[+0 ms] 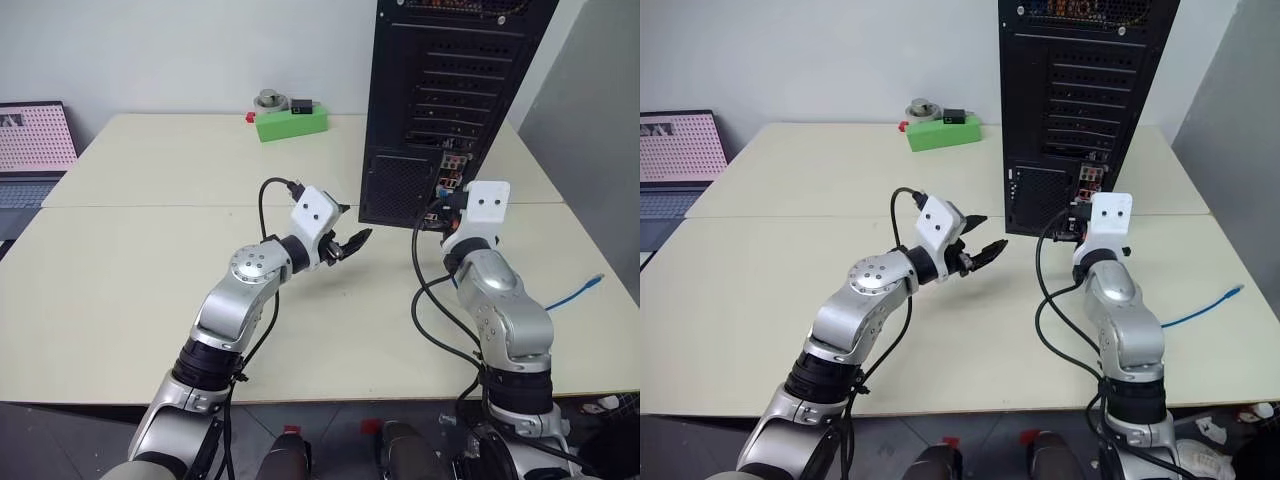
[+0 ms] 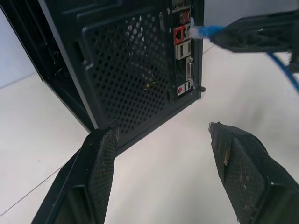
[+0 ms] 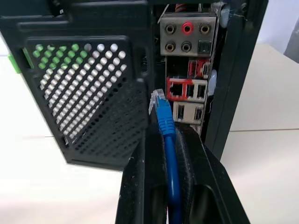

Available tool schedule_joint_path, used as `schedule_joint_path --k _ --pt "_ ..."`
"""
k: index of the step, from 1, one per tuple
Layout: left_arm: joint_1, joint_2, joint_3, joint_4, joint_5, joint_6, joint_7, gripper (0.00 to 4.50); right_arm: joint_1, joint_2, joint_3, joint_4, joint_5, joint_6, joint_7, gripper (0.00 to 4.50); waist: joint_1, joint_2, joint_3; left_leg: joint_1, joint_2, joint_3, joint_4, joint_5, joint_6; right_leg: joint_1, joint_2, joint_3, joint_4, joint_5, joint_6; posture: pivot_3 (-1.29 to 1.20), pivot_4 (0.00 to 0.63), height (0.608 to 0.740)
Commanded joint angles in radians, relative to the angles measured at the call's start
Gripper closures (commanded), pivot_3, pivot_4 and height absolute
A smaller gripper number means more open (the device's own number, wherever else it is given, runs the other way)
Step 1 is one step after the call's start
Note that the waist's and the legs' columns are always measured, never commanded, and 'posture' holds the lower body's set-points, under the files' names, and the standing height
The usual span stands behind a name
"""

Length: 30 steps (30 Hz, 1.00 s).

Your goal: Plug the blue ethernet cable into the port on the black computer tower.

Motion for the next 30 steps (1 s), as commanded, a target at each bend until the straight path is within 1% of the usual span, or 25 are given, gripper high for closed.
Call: schedule_joint_path --k 1,12,30 --pt "-0.022 -0.004 0.019 -0.067 -0.028 0.023 -0.031 1.25 -0.037 0.011 -0.031 0.029 -0.006 -0.048 -0.010 4.50 0.000 0.000 0.000 0.000 0.000 0.000 0.000 0.000 0.000 0.000 0.000 0.000 0.000 0.000 0.000 0.00 0.150 0.740" --pt "-0.044 0.021 0.044 -0.059 -0.055 0.036 -0.104 1.25 -0.072 0.012 -0.046 0.128 -0.018 -0.105 -0.001 4.50 -0.010 0.000 0.000 0.000 0.000 0.001 0.000 0.000 0.000 0.000 0.000 0.001 0.000 0.000 0.000 0.00 0.150 0.740" --pt "-0.034 0.026 0.041 -0.050 -0.036 0.023 -0.112 1.25 -0.097 0.016 -0.038 0.166 -0.016 -0.121 0.010 4.50 -0.015 0.000 0.000 0.000 0.000 0.001 0.000 0.000 0.000 0.000 0.000 0.001 0.000 0.000 0.000 0.00 0.150 0.740"
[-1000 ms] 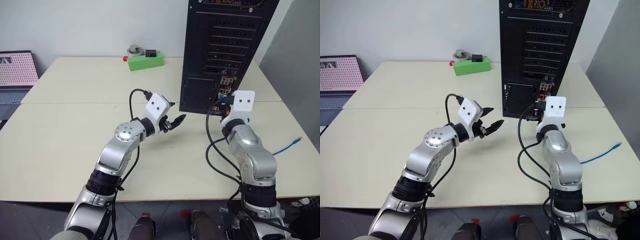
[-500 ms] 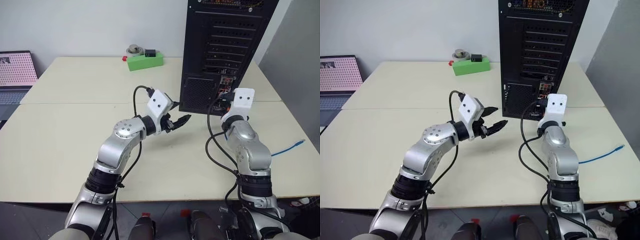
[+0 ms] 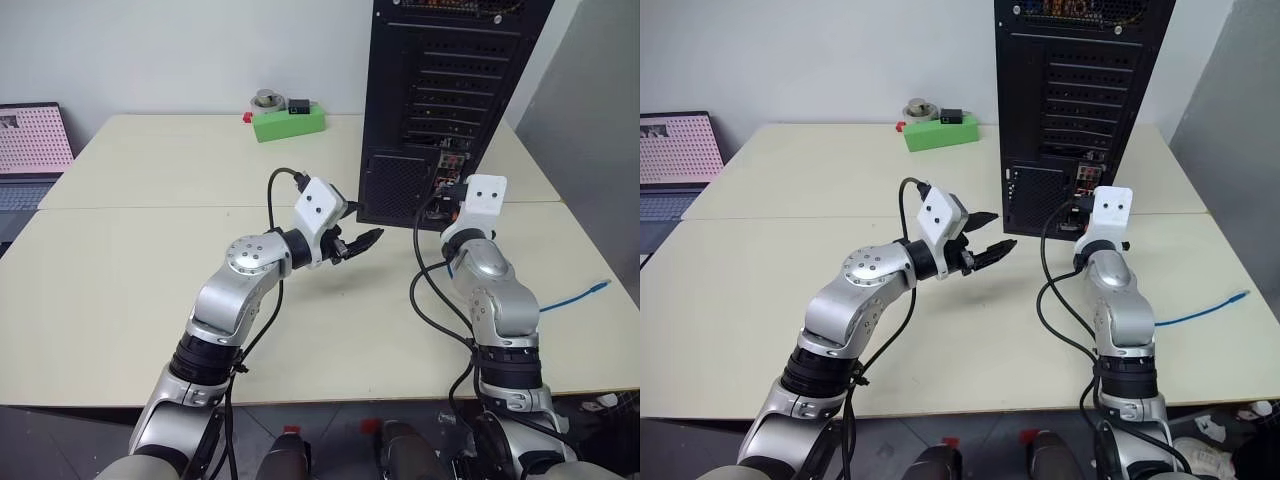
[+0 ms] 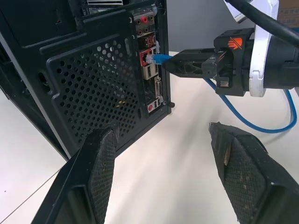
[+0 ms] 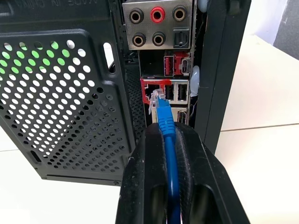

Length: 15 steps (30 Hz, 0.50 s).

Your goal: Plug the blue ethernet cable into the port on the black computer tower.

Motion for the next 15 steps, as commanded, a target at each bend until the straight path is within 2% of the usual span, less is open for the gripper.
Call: schedule_joint_path --k 1,15 --pt "-0.009 0.006 0.019 -0.018 0.006 -0.021 -0.004 1.25 -0.041 0.002 0.002 -0.010 -0.006 -0.022 0.006 4.50 0.000 0.000 0.000 0.000 0.000 0.000 0.000 0.000 0.000 0.000 0.000 0.000 0.000 0.000 0.000 0.00 0.150 0.740" --pt "-0.004 0.009 0.016 -0.016 0.010 -0.027 -0.003 1.25 -0.061 0.007 0.018 0.001 -0.010 -0.024 0.021 4.50 -0.002 0.000 0.000 0.000 0.000 0.001 0.000 0.001 0.001 0.000 0.000 0.001 0.000 0.000 0.000 0.00 0.150 0.740"
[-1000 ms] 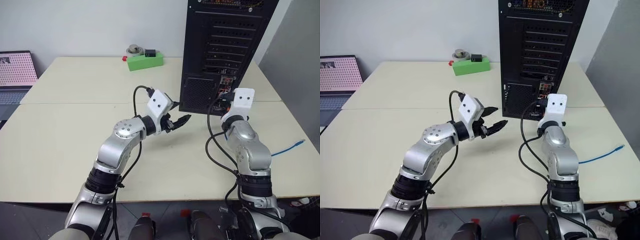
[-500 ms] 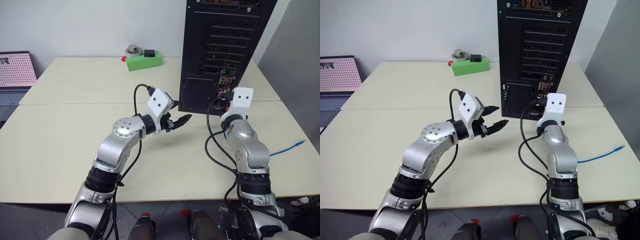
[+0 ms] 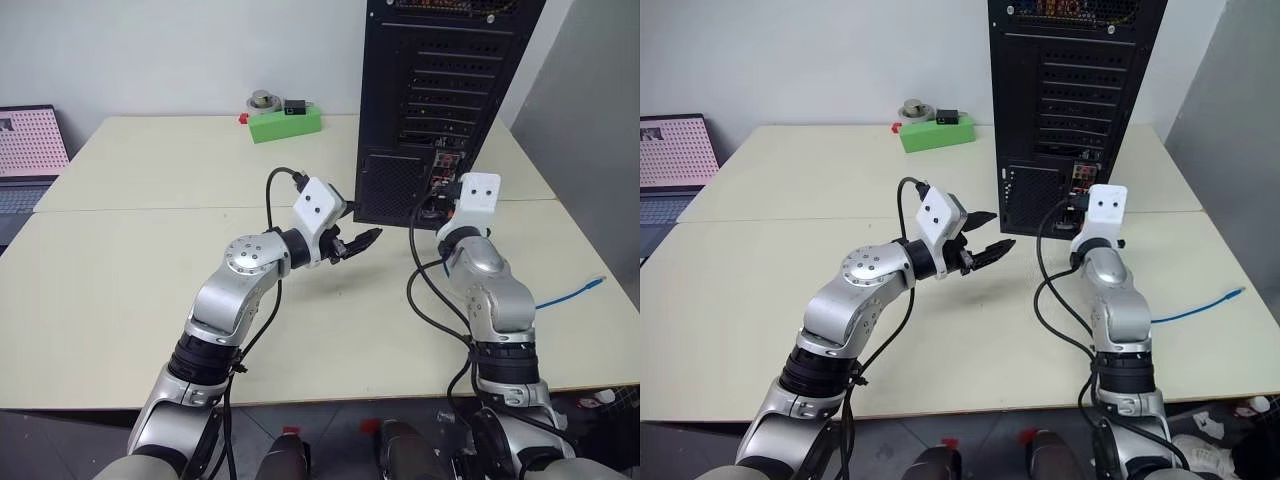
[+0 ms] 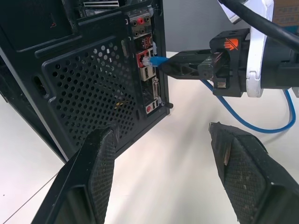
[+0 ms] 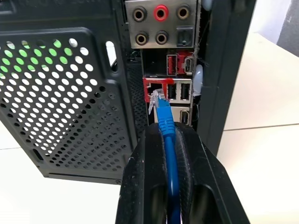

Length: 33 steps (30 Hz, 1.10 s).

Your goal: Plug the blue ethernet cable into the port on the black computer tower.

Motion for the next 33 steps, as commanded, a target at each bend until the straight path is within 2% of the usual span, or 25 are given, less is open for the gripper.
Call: schedule_joint_path --k 1,18,33 --pt "-0.003 0.003 0.015 -0.018 0.009 -0.025 -0.003 1.25 -0.032 0.004 0.007 -0.031 -0.009 -0.023 0.003 4.50 0.000 0.000 0.000 0.000 0.000 0.000 0.000 0.000 0.000 0.000 0.000 0.000 0.000 0.000 0.000 0.00 0.150 0.740" --pt "0.006 0.001 0.011 -0.024 0.023 -0.029 0.001 1.25 -0.042 0.019 -0.019 -0.024 -0.040 -0.028 -0.062 4.50 0.001 0.000 0.000 -0.001 0.000 0.000 -0.001 0.000 0.000 0.000 0.000 0.000 0.000 0.000 0.000 0.00 0.150 0.740" --pt "0.001 0.001 0.021 -0.029 0.021 -0.012 0.005 1.25 -0.106 0.107 0.012 0.063 -0.078 -0.086 -0.142 4.50 -0.002 0.000 0.000 0.000 0.000 0.000 0.000 0.000 0.000 -0.001 0.000 0.001 0.000 0.000 0.000 0.00 0.150 0.740"
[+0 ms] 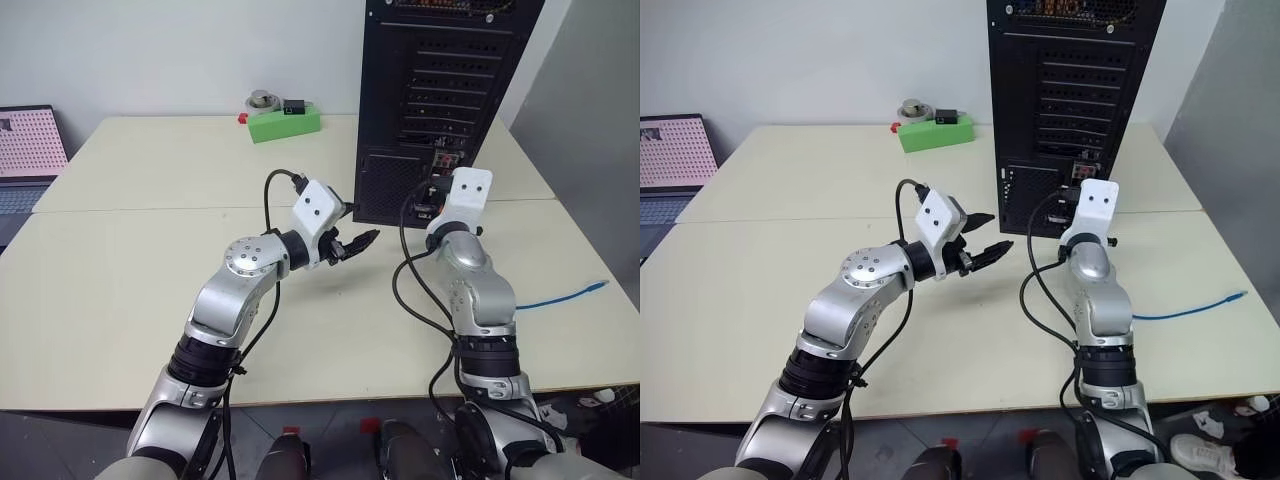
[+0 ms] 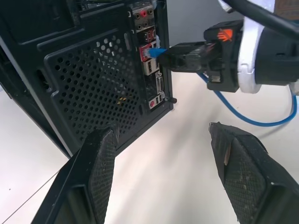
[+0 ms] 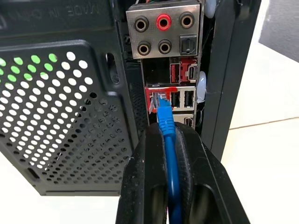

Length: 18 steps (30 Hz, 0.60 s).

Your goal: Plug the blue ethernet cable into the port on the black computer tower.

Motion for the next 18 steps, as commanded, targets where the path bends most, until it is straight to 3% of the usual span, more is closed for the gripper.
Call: schedule_joint_path --k 1,18 --pt "-0.011 -0.001 0.023 -0.029 -0.002 -0.006 0.005 1.25 -0.060 0.013 0.007 0.007 -0.015 -0.050 -0.010 4.50 0.000 0.000 0.000 0.000 0.000 0.000 0.000 0.000 0.000 0.000 0.000 0.000 0.000 0.000 0.000 0.00 0.150 0.740" --pt "-0.012 -0.001 0.031 -0.019 0.002 -0.004 0.017 1.25 -0.094 0.015 0.000 0.078 0.001 -0.085 0.012 4.50 -0.022 0.000 0.000 0.000 0.000 0.001 0.000 0.002 0.002 0.000 0.000 0.001 0.000 0.003 0.000 0.00 0.150 0.740"
